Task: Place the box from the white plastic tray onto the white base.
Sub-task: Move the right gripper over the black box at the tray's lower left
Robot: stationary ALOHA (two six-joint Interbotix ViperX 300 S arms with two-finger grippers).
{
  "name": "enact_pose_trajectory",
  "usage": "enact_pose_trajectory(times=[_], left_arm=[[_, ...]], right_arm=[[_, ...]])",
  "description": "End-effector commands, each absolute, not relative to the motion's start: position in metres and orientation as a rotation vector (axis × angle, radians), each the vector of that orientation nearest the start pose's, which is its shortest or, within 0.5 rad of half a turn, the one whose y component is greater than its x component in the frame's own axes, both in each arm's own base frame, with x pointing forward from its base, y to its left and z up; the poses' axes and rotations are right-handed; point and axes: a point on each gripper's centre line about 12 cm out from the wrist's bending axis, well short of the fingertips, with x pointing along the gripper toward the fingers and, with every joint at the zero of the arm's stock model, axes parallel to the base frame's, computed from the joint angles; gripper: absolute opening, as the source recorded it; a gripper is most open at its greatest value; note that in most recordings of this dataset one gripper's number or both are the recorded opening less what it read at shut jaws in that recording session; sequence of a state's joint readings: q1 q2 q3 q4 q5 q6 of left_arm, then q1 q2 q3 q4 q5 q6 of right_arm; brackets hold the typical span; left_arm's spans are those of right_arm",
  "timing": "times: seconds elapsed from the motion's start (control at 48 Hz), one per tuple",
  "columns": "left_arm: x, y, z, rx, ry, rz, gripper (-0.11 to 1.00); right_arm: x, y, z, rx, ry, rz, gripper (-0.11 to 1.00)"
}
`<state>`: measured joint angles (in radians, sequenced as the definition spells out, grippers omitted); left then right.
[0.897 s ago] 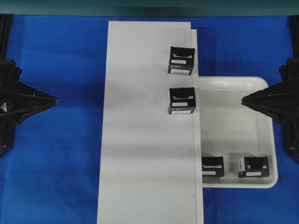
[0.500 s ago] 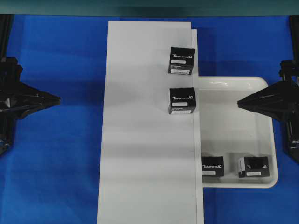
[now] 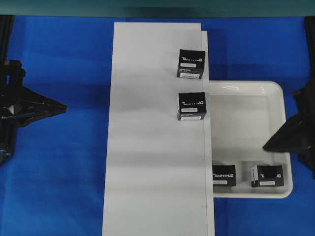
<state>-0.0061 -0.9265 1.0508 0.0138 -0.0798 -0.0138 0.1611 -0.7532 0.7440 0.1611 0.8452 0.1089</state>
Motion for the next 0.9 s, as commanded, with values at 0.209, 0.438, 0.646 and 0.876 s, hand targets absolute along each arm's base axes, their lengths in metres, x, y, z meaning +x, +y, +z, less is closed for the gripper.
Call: enact_pose_trajectory(times=[0.209, 0.438, 0.646, 0.876], left_arm=[[0.215, -0.002, 0.328, -0.001, 0.021, -0.010, -0.07], [0.216, -0.005, 0.332, 0.000, 0.029, -0.025, -0.07], [0.216, -0.009, 0.331, -0.001, 0.034, -0.040, -0.07], [0.216, -0.009, 0.330, 0.001, 0.038, -0.042, -0.07]], right_arm=[[0.254, 0.067, 0.283, 0.158, 1.112, 0.190, -0.03], [0.268, 0.069, 0.260, 0.125, 1.261, 0.172, -0.03], [0.279, 0.072, 0.241, 0.085, 1.279, 0.163, -0.01], [0.285, 0.075, 0.225, 0.114, 1.307, 0.160, 0.23]])
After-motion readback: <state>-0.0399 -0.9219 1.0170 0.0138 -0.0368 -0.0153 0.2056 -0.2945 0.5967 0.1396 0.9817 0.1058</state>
